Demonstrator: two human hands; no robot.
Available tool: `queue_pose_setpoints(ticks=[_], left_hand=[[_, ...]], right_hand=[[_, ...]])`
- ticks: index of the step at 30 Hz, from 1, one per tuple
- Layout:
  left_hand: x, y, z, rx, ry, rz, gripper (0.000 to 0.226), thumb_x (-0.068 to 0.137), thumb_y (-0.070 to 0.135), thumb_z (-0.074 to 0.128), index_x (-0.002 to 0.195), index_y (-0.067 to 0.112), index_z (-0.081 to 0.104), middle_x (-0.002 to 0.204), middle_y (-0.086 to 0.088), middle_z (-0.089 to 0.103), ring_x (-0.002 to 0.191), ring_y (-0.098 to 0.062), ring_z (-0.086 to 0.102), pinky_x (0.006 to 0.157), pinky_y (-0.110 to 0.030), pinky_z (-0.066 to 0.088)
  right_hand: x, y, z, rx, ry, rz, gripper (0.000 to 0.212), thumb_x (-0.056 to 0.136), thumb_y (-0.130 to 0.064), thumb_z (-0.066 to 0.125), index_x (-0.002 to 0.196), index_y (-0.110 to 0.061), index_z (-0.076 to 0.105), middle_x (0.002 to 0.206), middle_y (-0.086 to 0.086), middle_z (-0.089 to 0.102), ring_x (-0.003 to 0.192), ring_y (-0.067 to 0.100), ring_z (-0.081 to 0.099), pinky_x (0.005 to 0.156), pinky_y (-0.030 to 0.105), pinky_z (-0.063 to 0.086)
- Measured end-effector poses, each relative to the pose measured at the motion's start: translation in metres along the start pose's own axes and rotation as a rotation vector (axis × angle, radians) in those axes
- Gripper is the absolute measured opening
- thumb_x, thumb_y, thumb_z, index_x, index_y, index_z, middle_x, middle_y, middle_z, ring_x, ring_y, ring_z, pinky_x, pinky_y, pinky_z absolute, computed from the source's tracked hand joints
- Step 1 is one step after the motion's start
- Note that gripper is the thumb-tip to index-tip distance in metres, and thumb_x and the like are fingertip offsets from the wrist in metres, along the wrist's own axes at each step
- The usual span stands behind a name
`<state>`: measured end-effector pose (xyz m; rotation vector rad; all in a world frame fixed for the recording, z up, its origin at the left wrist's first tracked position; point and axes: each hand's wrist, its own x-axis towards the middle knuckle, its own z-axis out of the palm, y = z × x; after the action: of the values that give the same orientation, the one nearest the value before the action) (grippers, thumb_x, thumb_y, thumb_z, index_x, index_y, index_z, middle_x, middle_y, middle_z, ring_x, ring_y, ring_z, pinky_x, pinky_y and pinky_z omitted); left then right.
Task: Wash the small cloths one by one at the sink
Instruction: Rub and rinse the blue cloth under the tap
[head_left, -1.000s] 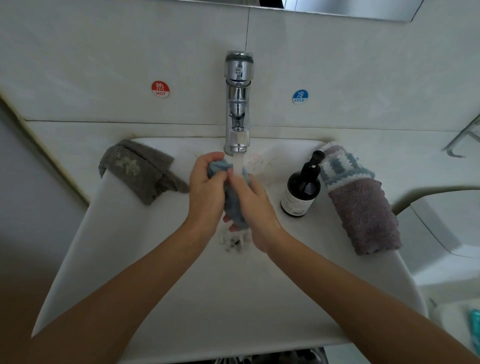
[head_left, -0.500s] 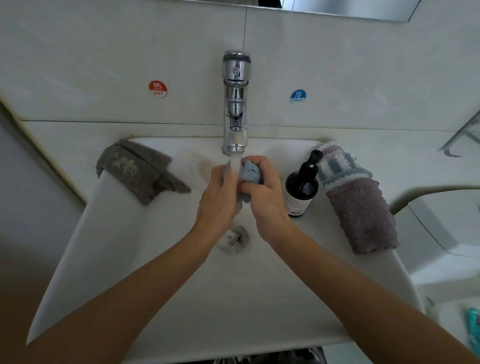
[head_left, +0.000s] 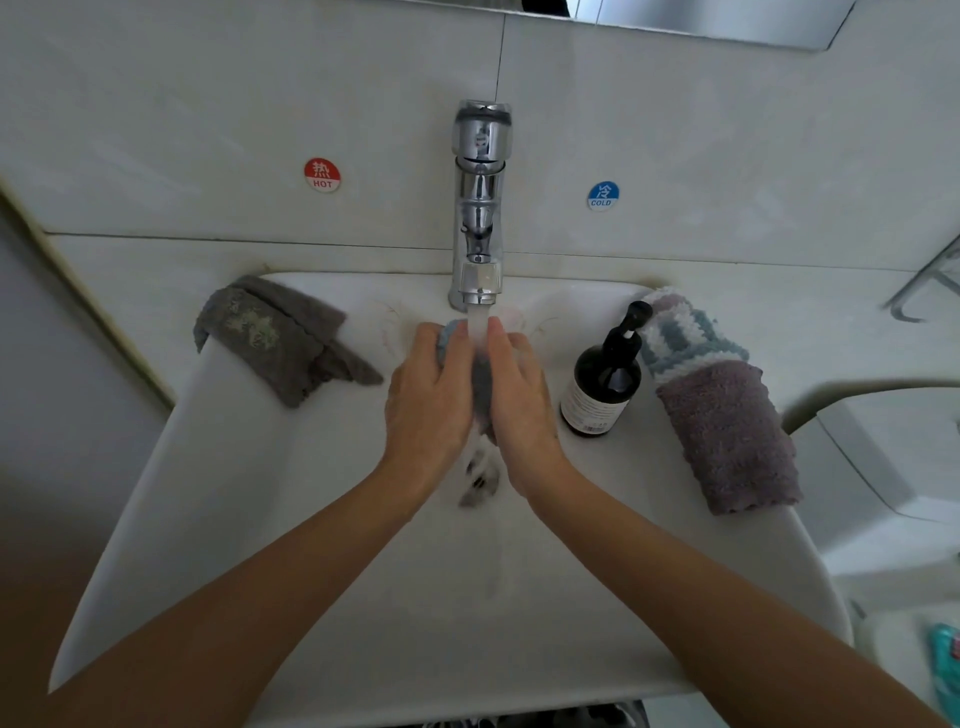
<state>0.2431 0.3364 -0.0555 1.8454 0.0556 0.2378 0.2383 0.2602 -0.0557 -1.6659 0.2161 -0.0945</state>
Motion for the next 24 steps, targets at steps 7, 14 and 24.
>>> queue_pose_setpoints(ticks=[7, 14, 24], left_hand=[[0.006, 0.0, 0.002, 0.103, 0.02, -0.017, 0.041, 0.101, 0.032, 0.043, 0.061, 0.025, 0.05, 0.061, 0.008, 0.053, 0.055, 0.009, 0.053, 0.049, -0.007, 0.036], [0.006, 0.001, 0.002, 0.061, -0.011, 0.075, 0.027, 0.101, 0.015, 0.042, 0.078, 0.011, 0.054, 0.071, -0.004, 0.057, 0.065, -0.003, 0.056, 0.057, -0.016, 0.042], [0.008, 0.006, -0.005, 0.121, -0.177, -0.137, 0.042, 0.095, 0.063, 0.019, 0.109, 0.029, 0.039, 0.103, 0.003, 0.057, 0.095, -0.019, 0.057, 0.09, -0.048, 0.049]], right_hand=[[0.004, 0.0, 0.005, -0.035, 0.044, -0.011, 0.05, 0.089, -0.046, 0.048, 0.083, 0.002, 0.057, 0.068, 0.009, 0.052, 0.063, 0.022, 0.05, 0.063, 0.051, 0.048], [0.008, -0.001, -0.003, 0.007, 0.04, -0.031, 0.025, 0.098, -0.029, 0.051, 0.079, -0.015, 0.058, 0.068, 0.005, 0.056, 0.06, 0.019, 0.054, 0.052, 0.04, 0.044], [0.006, -0.007, -0.013, 0.187, -0.009, -0.123, 0.027, 0.092, 0.009, 0.049, 0.082, -0.014, 0.058, 0.08, 0.001, 0.056, 0.073, 0.008, 0.053, 0.063, 0.017, 0.046]])
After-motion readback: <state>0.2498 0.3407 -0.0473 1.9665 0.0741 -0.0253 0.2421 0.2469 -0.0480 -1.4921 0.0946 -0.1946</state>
